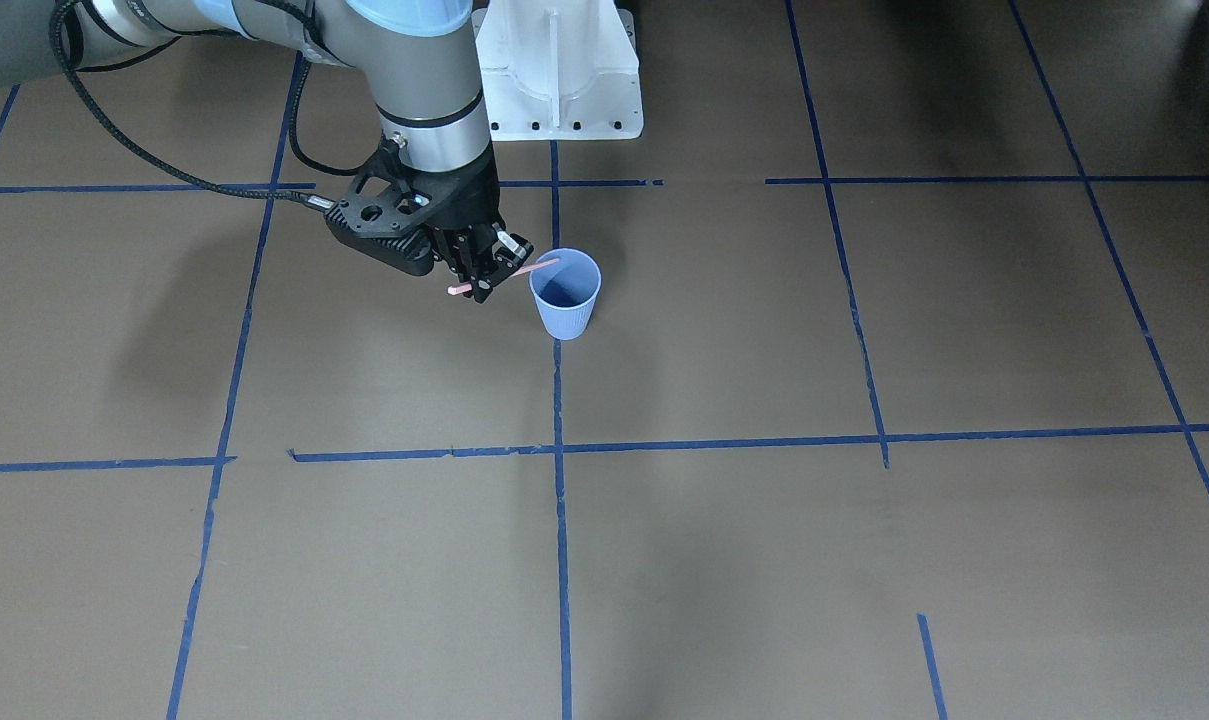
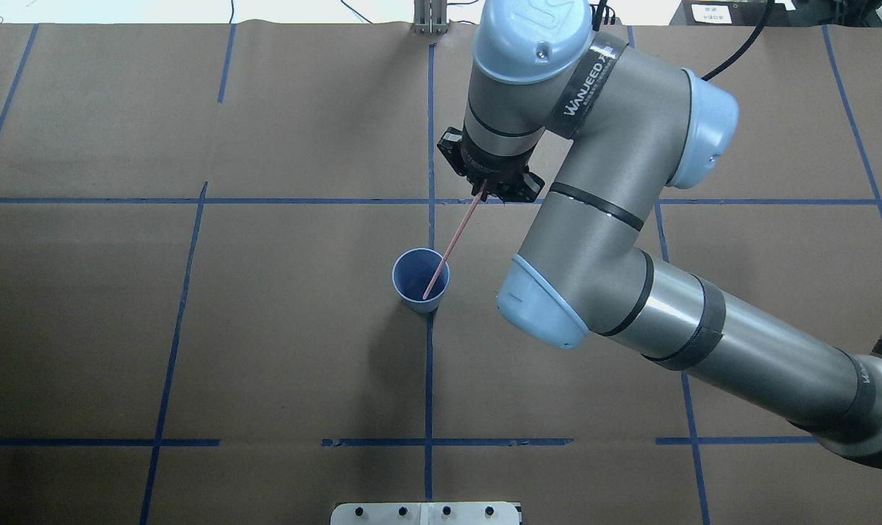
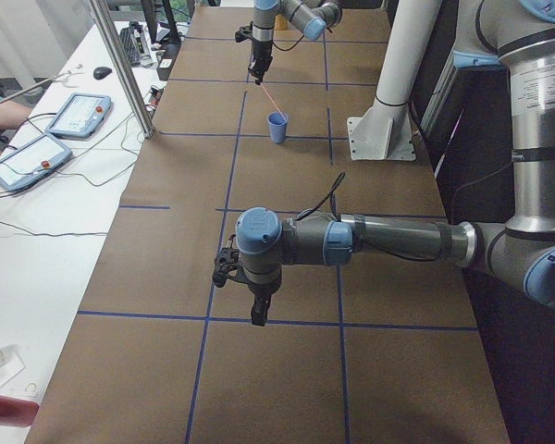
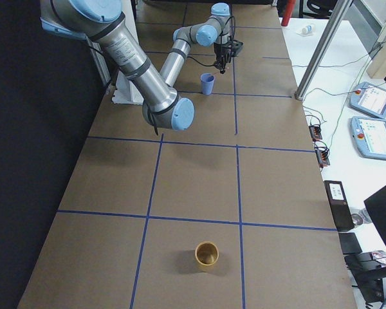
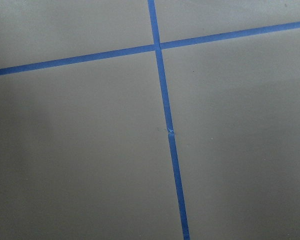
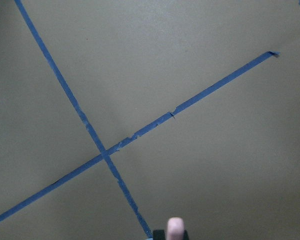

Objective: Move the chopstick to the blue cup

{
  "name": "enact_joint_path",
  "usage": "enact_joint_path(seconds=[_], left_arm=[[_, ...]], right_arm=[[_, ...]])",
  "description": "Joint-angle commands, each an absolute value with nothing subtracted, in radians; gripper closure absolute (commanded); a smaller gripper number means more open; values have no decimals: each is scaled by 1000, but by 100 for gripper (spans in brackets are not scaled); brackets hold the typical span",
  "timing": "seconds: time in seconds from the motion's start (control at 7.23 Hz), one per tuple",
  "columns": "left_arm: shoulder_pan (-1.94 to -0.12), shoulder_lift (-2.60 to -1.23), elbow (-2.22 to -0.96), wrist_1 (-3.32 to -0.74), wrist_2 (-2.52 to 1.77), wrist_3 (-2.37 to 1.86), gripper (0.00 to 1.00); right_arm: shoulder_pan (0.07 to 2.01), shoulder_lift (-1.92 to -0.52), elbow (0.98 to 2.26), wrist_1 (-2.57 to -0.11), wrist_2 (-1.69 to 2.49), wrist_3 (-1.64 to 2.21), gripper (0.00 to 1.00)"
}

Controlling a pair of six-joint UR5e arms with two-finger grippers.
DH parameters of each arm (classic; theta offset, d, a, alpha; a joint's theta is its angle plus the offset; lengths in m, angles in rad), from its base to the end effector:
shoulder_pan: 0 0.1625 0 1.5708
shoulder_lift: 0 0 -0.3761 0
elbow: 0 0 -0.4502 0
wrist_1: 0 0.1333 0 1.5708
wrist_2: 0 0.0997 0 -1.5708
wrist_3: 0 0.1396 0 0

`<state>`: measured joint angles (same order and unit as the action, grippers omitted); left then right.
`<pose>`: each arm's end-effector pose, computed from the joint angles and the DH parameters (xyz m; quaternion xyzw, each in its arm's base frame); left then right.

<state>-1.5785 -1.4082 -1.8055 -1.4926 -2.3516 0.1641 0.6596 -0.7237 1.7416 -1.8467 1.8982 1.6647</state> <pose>-0.0388 -0.4870 0.6010 0.0298 0.3794 0.0711 0.9220 -0.4840 -0.4872 0.0585 -0.0460 -0.3859 0.2833 0.8768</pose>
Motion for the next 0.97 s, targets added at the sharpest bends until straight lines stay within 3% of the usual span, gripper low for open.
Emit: enact_joint_path(seconds=[0.0, 0.42, 0.55, 0.69, 0.83], left_arm=[[-1578, -1407, -1805, -1493, -2352, 164, 0], [-1578, -1408, -1805, -1493, -2352, 164, 0], [-1578, -1408, -1805, -1493, -2352, 164, 0], [-1577, -1408, -1805, -1493, -2352, 164, 0], [-1577, -1408, -1805, -1493, -2352, 164, 0]], right_arm=[[612, -716, 1697, -1788, 1830, 1706, 100], [577, -721, 1661, -1755, 1786, 1726, 94], [571, -722, 1660, -1755, 1778, 1724, 58], [571, -723, 1663, -1755, 1778, 1715, 1], [571, -723, 1661, -1755, 1779, 1709, 0]])
